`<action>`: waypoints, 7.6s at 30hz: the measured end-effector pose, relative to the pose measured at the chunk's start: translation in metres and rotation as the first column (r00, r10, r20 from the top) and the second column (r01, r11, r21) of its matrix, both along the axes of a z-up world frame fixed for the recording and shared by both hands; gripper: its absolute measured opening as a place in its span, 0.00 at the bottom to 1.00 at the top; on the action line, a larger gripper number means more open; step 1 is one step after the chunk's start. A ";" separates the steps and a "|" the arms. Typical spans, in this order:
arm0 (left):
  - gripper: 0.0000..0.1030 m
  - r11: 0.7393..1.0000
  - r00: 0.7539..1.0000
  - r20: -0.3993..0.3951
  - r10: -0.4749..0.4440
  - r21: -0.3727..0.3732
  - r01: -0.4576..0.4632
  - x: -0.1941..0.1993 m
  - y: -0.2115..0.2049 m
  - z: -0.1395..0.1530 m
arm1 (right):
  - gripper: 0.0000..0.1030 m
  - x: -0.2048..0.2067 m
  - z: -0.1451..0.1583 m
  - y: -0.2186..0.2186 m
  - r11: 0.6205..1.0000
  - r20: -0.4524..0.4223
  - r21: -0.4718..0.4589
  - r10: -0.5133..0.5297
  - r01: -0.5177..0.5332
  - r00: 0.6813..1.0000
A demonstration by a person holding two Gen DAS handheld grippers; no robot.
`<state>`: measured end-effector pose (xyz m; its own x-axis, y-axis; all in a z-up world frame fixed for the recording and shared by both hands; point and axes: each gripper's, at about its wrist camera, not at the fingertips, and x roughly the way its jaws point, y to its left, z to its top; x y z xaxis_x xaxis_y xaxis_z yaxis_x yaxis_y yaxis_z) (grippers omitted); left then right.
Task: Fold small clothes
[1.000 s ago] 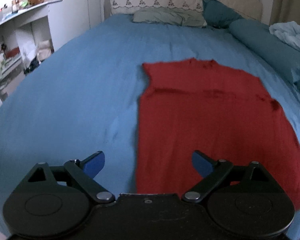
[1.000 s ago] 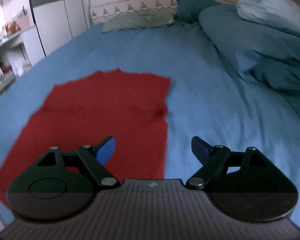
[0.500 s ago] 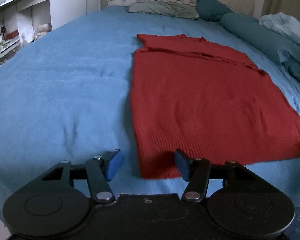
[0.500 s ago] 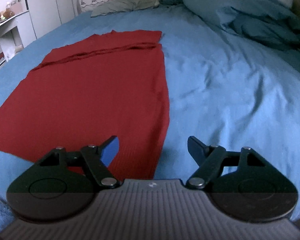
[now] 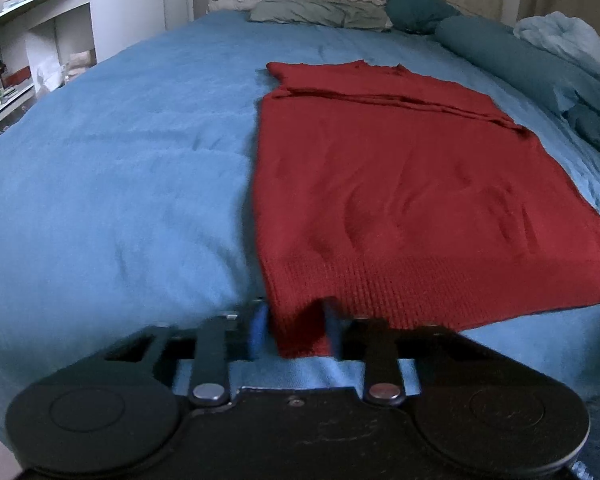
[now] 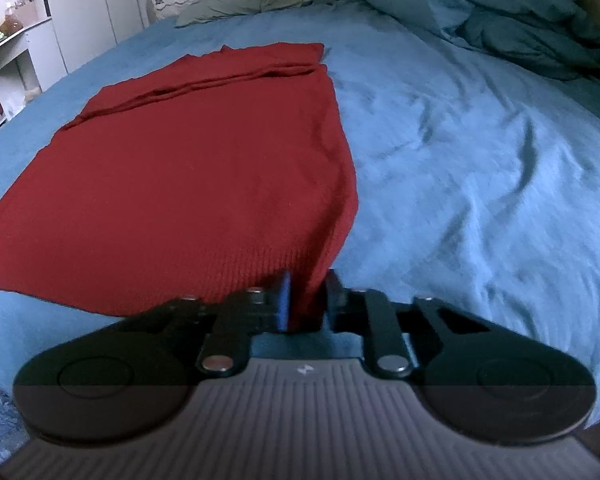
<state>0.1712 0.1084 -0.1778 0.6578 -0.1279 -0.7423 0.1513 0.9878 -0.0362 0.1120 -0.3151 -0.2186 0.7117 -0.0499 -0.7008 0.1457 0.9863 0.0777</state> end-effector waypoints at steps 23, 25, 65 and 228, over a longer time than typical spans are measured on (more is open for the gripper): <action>0.04 0.983 0.964 0.235 0.122 -0.160 -0.085 0.171 -0.031 0.149 | 0.20 0.134 0.140 -0.065 0.945 0.253 0.324 -0.037 -0.049 0.967; 0.04 0.980 0.957 0.253 0.145 -0.166 -0.105 0.218 -0.042 0.153 | 0.20 0.187 0.150 -0.069 0.946 0.273 0.320 -0.037 -0.054 0.961; 0.91 0.993 0.990 -0.077 0.114 0.051 -0.110 0.394 -0.094 -0.002 | 0.91 0.431 -0.004 -0.044 0.992 -0.023 0.103 0.077 -0.074 0.997; 0.21 0.983 0.976 -0.196 -0.094 -0.173 0.060 0.398 -0.031 0.049 | 0.36 0.456 0.055 0.104 0.865 -0.097 0.460 0.273 -0.200 0.957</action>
<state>0.5693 0.0777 -0.1286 0.4795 -0.3047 -0.8230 0.1997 0.9511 -0.2357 0.5684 -0.2110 -0.1640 0.5440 0.4461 -0.7107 -0.0412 0.8602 0.5084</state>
